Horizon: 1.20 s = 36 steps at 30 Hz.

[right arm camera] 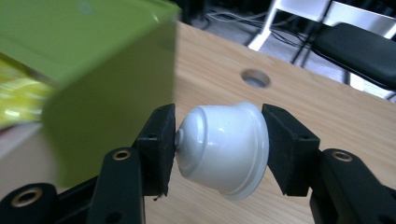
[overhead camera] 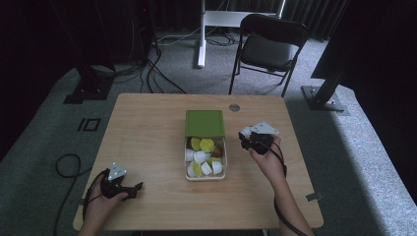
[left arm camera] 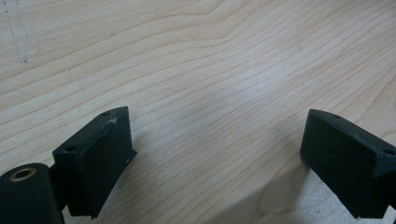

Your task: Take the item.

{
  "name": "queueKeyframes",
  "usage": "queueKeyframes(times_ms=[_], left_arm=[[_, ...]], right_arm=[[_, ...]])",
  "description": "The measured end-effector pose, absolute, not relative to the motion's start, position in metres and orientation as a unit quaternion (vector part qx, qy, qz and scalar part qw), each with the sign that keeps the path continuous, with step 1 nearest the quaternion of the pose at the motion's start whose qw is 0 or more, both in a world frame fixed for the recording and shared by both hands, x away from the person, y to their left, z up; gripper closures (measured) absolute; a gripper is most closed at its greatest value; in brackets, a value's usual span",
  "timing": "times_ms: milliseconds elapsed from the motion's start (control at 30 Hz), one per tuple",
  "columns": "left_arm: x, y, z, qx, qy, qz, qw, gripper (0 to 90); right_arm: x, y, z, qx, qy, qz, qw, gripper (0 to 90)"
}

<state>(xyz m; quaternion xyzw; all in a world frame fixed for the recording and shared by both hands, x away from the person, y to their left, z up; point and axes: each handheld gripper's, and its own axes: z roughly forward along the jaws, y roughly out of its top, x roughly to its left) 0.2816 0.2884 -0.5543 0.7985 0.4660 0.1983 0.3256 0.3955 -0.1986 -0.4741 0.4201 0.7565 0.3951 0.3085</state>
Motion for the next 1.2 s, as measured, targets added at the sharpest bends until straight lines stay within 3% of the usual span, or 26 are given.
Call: queueKeyframes(times_ms=[567,867,1200], left_arm=[[0.282,0.288,-0.554,0.798,0.466,0.198,0.326,10.3],[0.282,0.288,-0.554,0.798,0.466,0.199,0.326,10.3],[0.282,0.288,-0.554,0.798,0.466,0.198,0.325,10.3]], right_arm=[[0.414,-0.218,-0.522,0.464,0.752,0.353,0.307,46.8],[0.416,-0.219,-0.535,0.462,0.756,0.327,0.330,46.8],[0.412,-0.219,-0.537,0.469,0.753,0.349,0.302,45.5]])
